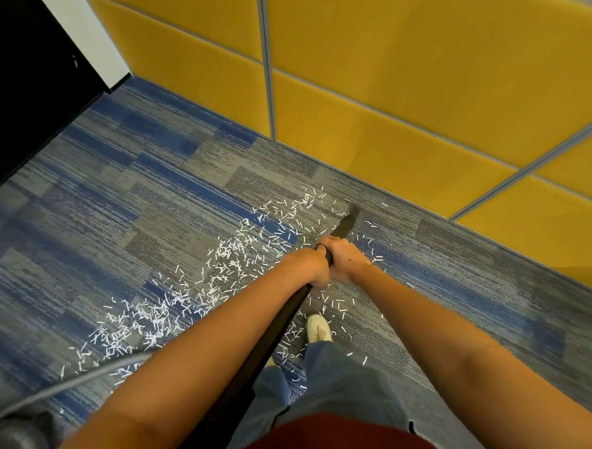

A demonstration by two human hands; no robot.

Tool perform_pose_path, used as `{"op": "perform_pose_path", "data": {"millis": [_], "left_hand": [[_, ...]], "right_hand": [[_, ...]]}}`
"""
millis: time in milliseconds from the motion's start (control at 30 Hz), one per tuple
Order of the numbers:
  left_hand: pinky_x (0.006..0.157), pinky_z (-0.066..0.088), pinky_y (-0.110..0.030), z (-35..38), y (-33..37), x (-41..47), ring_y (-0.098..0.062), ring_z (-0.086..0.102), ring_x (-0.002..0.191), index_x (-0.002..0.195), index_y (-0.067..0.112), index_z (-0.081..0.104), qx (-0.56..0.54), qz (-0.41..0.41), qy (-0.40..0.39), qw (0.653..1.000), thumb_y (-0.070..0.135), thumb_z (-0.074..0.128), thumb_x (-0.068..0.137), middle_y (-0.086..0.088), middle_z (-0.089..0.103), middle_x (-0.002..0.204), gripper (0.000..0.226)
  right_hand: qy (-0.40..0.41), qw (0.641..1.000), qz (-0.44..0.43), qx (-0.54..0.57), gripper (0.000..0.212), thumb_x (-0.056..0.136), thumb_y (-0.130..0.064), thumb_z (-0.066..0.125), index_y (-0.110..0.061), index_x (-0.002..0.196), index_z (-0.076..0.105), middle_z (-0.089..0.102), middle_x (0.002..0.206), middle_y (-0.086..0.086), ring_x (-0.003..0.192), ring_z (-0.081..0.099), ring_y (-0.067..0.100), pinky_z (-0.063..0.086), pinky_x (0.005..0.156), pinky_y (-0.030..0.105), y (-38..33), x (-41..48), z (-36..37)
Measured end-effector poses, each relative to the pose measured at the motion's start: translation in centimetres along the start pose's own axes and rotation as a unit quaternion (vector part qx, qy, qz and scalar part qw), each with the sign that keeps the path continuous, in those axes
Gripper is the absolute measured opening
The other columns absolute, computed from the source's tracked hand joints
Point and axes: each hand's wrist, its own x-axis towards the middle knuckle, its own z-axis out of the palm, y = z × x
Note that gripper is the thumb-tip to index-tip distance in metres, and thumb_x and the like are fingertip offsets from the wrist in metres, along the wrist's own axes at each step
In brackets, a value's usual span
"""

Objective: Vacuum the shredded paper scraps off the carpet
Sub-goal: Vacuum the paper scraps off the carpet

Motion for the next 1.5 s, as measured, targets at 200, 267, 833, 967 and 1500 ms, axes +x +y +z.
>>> {"op": "perform_pose_path", "data": {"millis": [200,267,833,967,1500], "left_hand": [[0.08,0.049,-0.033,-1.1,0.1,0.2,-0.027,0.058,0.105,0.151,0.013,0.001,-0.001,-0.011,-0.003,1.0,0.012,0.054,0.09,-0.01,0.051,0.1,0.081],[0.083,0.049,-0.034,-1.3,0.6,0.4,-0.028,0.057,0.109,0.151,0.013,-0.002,0.002,-0.013,-0.002,1.0,0.012,0.052,0.091,-0.011,0.052,0.117,0.081],[0.073,0.044,-0.032,-4.3,8.3,3.8,-0.026,0.055,0.095,0.15,0.013,-0.002,0.024,0.051,-0.007,0.998,0.012,0.053,0.093,-0.009,0.047,0.099,0.079],[0.072,0.045,-0.029,-4.8,8.7,4.1,-0.022,0.053,0.079,0.148,0.01,0.01,0.017,0.05,-0.005,0.999,0.014,0.053,0.092,-0.005,0.038,0.076,0.071],[0.081,0.049,-0.031,-5.0,1.6,3.9,-0.024,0.058,0.105,0.15,0.014,0.007,-0.082,-0.054,0.007,0.995,0.017,0.055,0.093,-0.009,0.052,0.108,0.075]], "right_hand": [[-0.002,1.0,-0.023,0.002,0.031,0.076,-0.003,0.066,-0.009,0.105,0.059,0.062,0.105,0.009,0.096,0.058,0.027,0.047,0.089,0.042,-0.1,1.2,-0.8],[0.006,0.999,-0.033,0.003,0.035,0.075,-0.003,0.067,-0.008,0.109,0.06,0.062,0.109,0.01,0.099,0.058,0.027,0.046,0.09,0.04,0.4,1.2,-1.3],[0.04,0.999,0.032,0.004,0.033,0.074,-0.003,0.066,-0.007,0.107,0.061,0.06,0.108,0.01,0.097,0.057,0.027,0.045,0.088,0.036,8.7,-0.5,-5.4],[0.037,0.999,0.027,0.004,0.031,0.075,-0.003,0.066,-0.005,0.105,0.062,0.061,0.107,0.011,0.097,0.057,0.028,0.044,0.091,0.036,9.6,-0.3,-5.6],[-0.036,0.996,-0.081,-0.015,0.029,0.074,-0.006,0.071,-0.007,0.101,0.061,0.06,0.102,0.01,0.093,0.055,0.028,0.045,0.087,0.038,2.6,6.2,-4.8]]}}
